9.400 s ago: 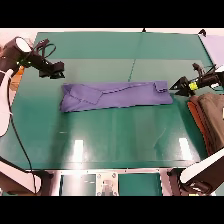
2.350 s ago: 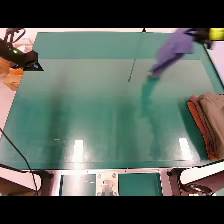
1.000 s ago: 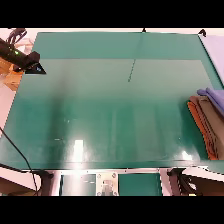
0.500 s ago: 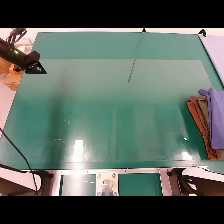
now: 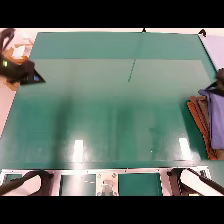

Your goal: Fold the shirts.

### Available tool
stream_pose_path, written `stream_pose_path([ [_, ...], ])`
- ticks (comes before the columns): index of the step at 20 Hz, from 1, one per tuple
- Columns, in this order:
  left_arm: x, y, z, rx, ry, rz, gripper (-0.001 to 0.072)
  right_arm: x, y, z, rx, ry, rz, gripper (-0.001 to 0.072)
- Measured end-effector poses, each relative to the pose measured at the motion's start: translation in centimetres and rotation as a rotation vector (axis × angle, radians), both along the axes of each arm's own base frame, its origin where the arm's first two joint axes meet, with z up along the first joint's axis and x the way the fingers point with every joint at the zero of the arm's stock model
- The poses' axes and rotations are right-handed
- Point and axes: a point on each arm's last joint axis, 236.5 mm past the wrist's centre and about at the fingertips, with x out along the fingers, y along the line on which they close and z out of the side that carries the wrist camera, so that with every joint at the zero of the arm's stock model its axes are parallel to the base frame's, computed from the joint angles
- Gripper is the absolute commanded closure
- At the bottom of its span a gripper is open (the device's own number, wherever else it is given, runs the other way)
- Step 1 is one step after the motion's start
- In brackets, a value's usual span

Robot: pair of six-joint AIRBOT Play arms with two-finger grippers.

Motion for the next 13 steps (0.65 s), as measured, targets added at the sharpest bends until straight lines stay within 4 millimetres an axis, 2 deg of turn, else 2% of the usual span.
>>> stream_pose_path([
  [3, -5.1, -1.0, -2.5, -0.006, -0.001, 0.029, 0.0682, -2.8, 6.8, -3.5, 0.0, -0.018, 0.152, 0.0694],
  [6, -8.0, -1.6, -4.6, -0.009, -0.003, 0.044, 0.0682, -4.6, 11.2, -6.1, 0.024, -0.051, 0.243, 0.0693],
  [9, -8.9, -1.8, -5.5, -0.01, -0.005, 0.054, 0.0682, -5.4, 13.3, -7.1, 0.042, -0.068, 0.288, 0.0693],
  [13, -9.3, -1.9, -5.9, -0.012, -0.005, 0.056, 0.0682, -5.8, 14.3, -7.5, 0.053, -0.076, 0.307, 0.0693],
])
